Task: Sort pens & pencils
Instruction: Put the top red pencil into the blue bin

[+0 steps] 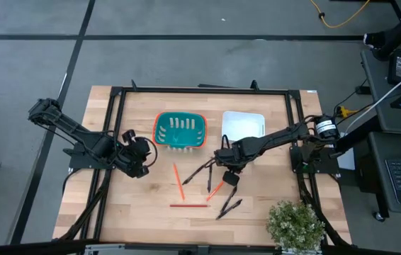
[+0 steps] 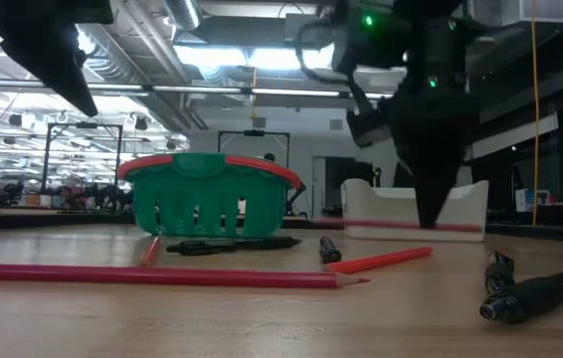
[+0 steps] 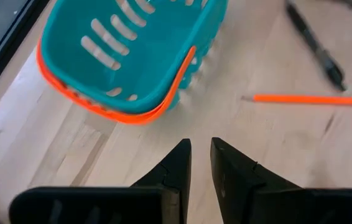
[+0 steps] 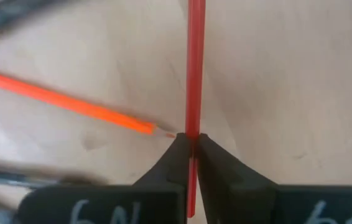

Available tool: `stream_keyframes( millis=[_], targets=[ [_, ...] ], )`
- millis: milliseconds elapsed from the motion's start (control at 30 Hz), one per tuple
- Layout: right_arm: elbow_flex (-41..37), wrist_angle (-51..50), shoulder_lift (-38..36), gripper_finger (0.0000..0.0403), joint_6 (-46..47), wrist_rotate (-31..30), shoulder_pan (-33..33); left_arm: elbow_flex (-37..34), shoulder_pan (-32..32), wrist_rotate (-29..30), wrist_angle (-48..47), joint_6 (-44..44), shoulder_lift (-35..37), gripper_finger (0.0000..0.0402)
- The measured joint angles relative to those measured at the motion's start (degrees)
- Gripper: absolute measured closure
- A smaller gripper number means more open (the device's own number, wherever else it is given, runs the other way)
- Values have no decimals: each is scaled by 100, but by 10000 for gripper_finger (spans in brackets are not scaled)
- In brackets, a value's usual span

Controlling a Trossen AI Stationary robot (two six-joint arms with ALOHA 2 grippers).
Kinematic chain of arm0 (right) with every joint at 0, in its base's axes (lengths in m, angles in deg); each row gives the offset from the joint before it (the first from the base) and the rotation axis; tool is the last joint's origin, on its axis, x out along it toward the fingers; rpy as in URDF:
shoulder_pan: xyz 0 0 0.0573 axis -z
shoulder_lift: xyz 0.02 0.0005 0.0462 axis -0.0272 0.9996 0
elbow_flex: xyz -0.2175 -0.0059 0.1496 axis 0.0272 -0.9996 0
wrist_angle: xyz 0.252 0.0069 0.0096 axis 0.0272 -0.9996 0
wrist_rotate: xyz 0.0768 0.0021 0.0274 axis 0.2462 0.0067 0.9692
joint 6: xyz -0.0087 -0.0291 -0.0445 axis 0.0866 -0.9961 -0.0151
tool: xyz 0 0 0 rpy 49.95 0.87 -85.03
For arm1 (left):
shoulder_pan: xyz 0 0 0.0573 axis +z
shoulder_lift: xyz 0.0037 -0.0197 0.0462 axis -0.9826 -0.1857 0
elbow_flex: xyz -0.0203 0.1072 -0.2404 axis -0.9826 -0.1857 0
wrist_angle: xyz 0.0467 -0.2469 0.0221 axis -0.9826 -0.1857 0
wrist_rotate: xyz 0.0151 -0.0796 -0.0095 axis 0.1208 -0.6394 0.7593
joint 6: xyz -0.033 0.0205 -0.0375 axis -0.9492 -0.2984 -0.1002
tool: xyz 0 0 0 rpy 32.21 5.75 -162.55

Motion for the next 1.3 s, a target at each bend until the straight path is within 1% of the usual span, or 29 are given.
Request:
stream_keyframes(
  millis=[300,467,767,1067,1300],
  targets=[
    [918,-829,-7,381,-125,-124,-4,0,0,3,-748,-314,0,345],
    [1282,-1291,-7,381,-116,-130,-19,0,0,29,-1004,-446,0,345],
    [1660,-1665,-11,381,-109,-133,-26,0,-2,131,-1085,-448,0,345],
    [1951,-1915,-11,381,-265,-290,-14,0,-1,131,-1085,-446,0,345],
    [2382,-2019,-11,381,-577,-425,225,0,-1,131,-1085,-426,0,345]
  ],
)
